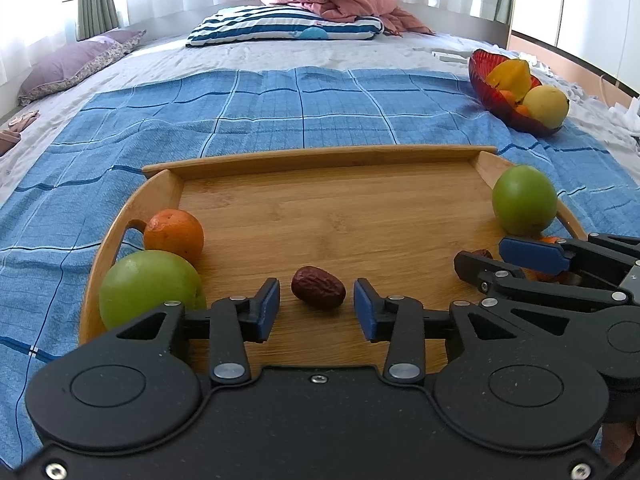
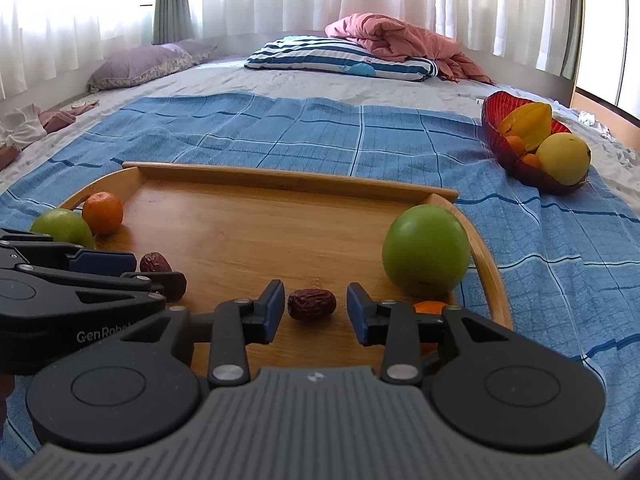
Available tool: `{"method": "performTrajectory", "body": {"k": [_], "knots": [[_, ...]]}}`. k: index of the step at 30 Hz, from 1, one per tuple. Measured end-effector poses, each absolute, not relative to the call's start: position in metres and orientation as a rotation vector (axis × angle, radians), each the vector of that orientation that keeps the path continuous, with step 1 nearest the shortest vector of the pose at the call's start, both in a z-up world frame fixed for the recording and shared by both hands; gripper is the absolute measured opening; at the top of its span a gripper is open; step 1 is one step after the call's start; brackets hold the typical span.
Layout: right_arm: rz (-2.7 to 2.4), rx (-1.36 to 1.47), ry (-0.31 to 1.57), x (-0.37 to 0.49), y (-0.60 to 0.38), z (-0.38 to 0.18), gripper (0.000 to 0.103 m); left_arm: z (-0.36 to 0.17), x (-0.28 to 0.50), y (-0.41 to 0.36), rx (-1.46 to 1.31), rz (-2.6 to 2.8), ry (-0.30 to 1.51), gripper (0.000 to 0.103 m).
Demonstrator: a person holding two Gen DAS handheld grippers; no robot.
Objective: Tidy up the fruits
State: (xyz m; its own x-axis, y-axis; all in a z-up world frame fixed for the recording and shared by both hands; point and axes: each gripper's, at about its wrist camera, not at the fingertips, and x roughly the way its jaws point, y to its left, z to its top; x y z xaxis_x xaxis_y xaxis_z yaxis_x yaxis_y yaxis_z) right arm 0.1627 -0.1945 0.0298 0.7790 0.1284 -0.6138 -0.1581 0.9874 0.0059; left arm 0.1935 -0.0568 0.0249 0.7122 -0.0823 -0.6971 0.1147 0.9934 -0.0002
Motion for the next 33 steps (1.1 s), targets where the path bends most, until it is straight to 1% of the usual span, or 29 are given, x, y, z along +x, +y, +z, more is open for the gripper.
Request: {"method": "performTrajectory", "body": {"k": [3, 13, 18, 22, 26, 33], "knots": [[0.155, -0.047, 0.655, 0.161, -0.195, 0.031, 0.055, 0.027, 0.191, -0.057, 0.046, -0.109, 0.763, 0.043], [0.148, -0.026, 0.633, 0.154, -0.201, 0.039, 0.061, 0.038, 0.181, -0.055, 0.045, -0.104, 0.732, 0.055], [0.135, -0.024, 0.612, 0.149, -0.204, 0.044, 0.064, 0.045, 0.174, -0.053, 0.05, -0.101, 0.704, 0.065], [0.126, -0.029, 0.59, 0.144, -0.207, 0.05, 0.068, 0.051, 0.168, -0.053, 0.054, -0.096, 0.682, 0.07], [0.11, -0.03, 0.569, 0.139, -0.209, 0.054, 0.074, 0.057, 0.162, -0.051, 0.055, -0.087, 0.662, 0.077], [0.094, -0.024, 0.55, 0.133, -0.212, 0.058, 0.079, 0.063, 0.152, -0.048, 0.043, -0.089, 0.638, 0.082]]}}
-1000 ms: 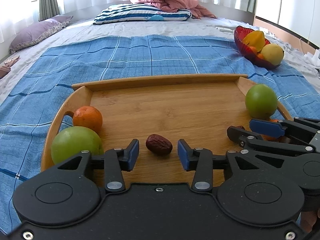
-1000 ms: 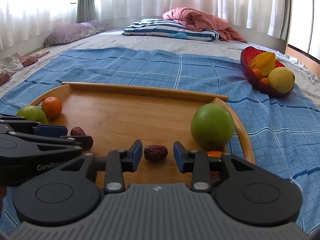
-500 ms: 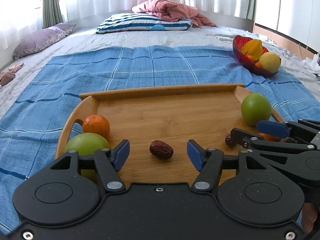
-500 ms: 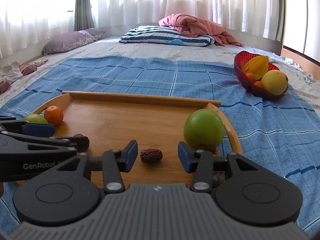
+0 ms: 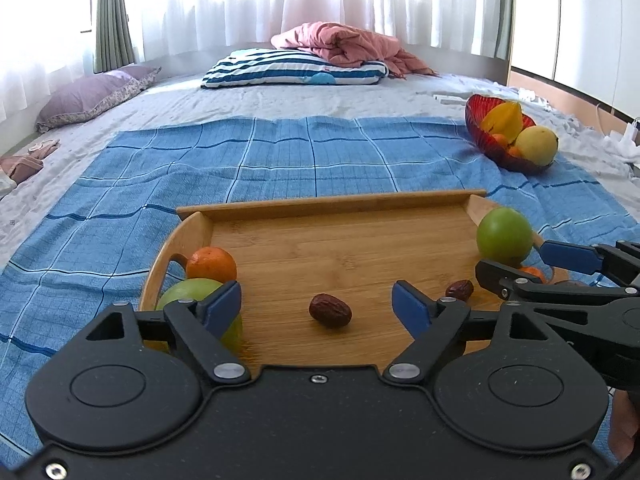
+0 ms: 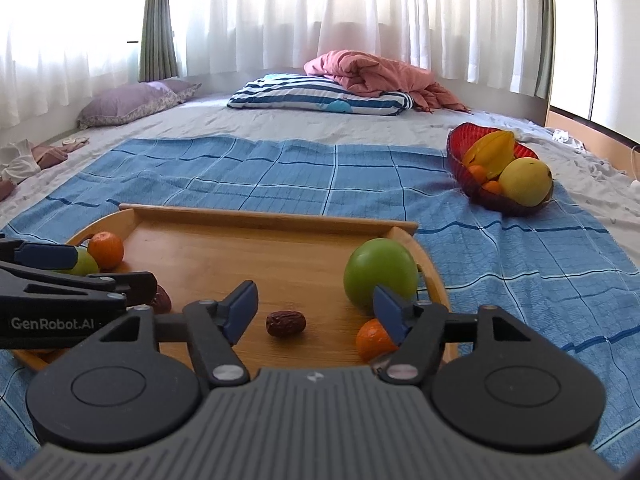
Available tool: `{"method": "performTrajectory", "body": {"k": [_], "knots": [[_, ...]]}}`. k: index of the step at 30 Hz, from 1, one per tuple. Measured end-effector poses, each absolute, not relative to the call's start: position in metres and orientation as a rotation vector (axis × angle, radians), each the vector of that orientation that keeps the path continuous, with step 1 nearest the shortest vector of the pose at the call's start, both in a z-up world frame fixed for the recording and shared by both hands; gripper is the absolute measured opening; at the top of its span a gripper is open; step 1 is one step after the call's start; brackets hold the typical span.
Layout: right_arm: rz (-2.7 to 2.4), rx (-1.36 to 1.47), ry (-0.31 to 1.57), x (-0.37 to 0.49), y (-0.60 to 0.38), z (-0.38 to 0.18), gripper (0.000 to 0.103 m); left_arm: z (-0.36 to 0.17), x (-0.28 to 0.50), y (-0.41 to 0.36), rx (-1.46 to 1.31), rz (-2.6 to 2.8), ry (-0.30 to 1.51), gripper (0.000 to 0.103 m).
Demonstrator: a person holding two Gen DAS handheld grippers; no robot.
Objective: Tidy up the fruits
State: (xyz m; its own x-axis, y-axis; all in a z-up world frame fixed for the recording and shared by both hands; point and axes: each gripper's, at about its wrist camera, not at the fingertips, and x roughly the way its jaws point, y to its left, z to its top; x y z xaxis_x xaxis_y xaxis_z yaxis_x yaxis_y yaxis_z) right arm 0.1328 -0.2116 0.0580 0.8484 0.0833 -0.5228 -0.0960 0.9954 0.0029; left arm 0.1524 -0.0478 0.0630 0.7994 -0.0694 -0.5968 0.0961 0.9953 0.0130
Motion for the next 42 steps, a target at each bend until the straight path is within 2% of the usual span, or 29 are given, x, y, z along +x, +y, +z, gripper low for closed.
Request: {"method": "performTrajectory", "body": {"k": [8, 42], "knots": [[0.078, -0.04, 0.531, 0.124, -0.212, 0.061, 0.087, 0.068, 0.142, -0.045, 0.044, -0.102, 0.617, 0.089], [0.097, 0.007, 0.49, 0.081, -0.216, 0.066, 0.092, 0.081, 0.085, -0.031, 0.001, -0.111, 0.544, 0.095]]}}
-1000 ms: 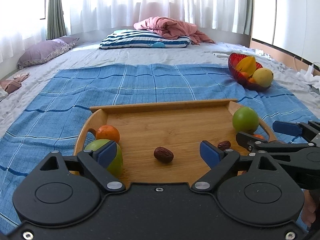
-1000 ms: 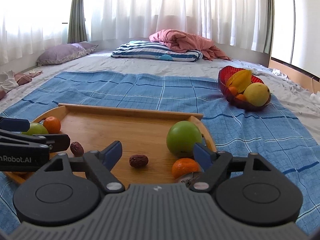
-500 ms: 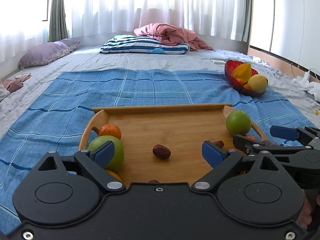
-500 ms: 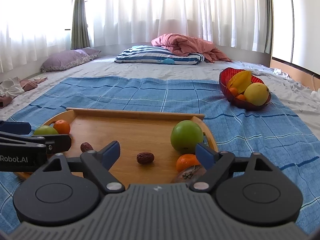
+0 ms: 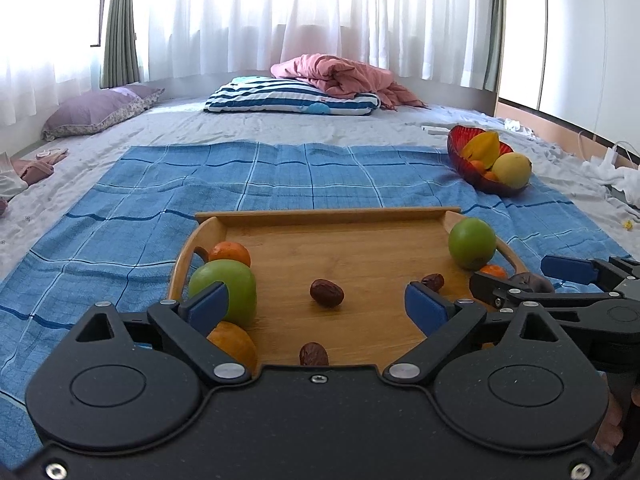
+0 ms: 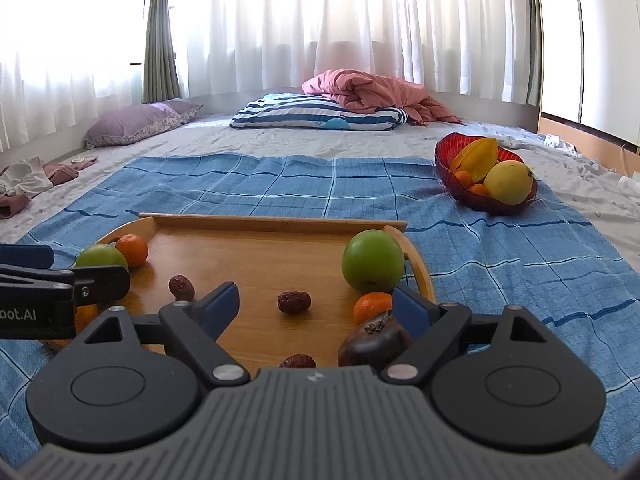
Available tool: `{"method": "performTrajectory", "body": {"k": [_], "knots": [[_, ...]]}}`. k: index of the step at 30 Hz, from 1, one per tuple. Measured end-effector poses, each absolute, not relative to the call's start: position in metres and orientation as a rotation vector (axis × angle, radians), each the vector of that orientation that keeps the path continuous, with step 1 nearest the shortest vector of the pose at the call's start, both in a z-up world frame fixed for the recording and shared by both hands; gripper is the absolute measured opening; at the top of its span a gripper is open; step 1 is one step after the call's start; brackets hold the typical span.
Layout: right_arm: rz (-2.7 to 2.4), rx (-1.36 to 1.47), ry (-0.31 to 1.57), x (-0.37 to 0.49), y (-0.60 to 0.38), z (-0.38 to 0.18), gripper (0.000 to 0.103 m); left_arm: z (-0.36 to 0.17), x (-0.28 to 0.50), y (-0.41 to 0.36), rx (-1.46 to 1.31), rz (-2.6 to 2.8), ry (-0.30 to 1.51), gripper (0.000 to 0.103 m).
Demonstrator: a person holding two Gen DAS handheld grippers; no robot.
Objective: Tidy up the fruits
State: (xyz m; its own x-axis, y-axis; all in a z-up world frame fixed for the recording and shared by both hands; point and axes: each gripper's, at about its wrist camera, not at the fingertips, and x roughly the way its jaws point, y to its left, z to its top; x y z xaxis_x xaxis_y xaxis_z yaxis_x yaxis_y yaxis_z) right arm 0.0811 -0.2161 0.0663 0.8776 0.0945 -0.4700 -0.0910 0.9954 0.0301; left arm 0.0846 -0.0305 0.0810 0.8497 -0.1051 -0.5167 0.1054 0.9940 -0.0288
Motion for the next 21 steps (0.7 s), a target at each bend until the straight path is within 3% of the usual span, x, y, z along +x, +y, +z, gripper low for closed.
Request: {"method": "performTrajectory", "body": {"k": [21], "knots": [[0.073, 0.014, 0.484, 0.056, -0.219, 0.059, 0.093, 0.075, 0.058, -0.023, -0.026, -0.105, 0.549, 0.101]]}}
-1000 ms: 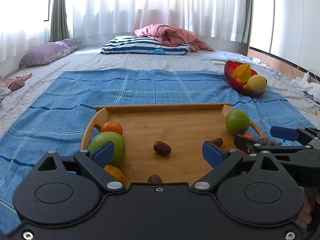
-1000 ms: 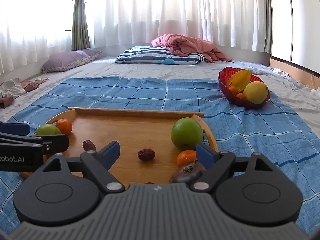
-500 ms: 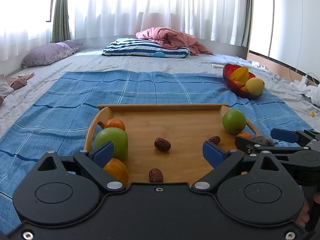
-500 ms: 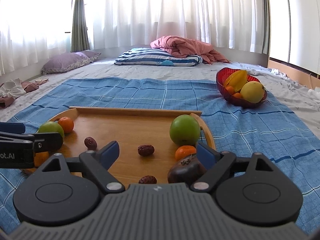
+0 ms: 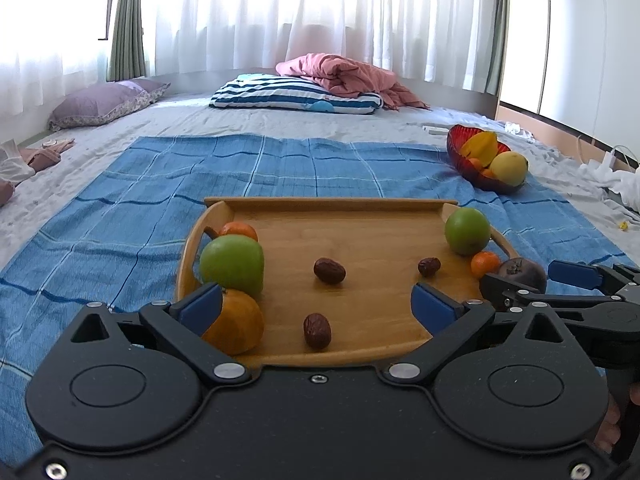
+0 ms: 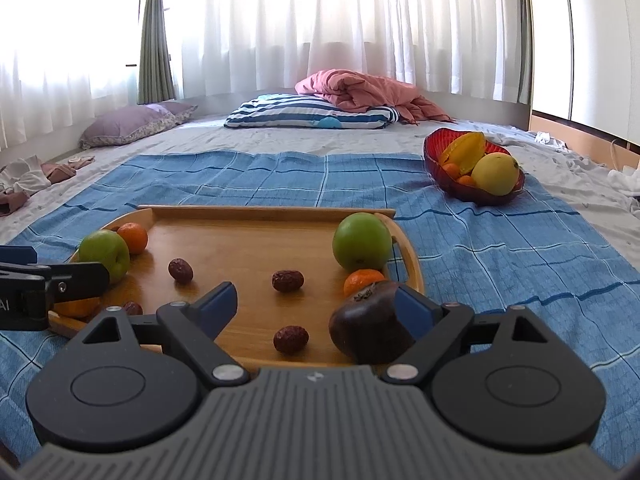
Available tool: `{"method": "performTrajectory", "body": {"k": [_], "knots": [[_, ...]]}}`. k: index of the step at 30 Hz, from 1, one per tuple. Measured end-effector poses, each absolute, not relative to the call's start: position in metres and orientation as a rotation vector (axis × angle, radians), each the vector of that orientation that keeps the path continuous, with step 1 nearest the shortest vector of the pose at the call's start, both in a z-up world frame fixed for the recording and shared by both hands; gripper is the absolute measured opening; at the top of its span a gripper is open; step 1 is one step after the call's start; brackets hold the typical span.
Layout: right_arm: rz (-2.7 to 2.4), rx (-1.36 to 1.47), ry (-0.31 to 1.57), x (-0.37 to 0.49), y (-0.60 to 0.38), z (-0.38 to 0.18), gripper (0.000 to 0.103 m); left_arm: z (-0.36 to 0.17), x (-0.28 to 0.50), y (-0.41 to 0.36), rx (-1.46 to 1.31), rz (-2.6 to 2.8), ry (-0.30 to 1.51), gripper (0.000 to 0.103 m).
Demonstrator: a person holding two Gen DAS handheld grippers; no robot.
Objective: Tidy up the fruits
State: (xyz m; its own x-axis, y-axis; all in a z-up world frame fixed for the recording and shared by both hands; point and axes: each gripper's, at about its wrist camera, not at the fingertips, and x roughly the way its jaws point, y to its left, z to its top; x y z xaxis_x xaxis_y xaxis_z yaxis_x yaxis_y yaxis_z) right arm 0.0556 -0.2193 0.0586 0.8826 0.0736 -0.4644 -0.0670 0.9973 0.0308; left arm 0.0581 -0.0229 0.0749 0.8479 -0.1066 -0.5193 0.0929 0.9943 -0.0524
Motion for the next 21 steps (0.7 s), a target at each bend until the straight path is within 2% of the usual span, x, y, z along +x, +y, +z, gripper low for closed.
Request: {"method": "performTrajectory", "body": {"k": [21], "knots": [[0.033, 0.021, 0.49, 0.027, -0.222, 0.036, 0.095, 0.052, 0.038, -0.018, -0.027, -0.072, 0.588, 0.103]]}}
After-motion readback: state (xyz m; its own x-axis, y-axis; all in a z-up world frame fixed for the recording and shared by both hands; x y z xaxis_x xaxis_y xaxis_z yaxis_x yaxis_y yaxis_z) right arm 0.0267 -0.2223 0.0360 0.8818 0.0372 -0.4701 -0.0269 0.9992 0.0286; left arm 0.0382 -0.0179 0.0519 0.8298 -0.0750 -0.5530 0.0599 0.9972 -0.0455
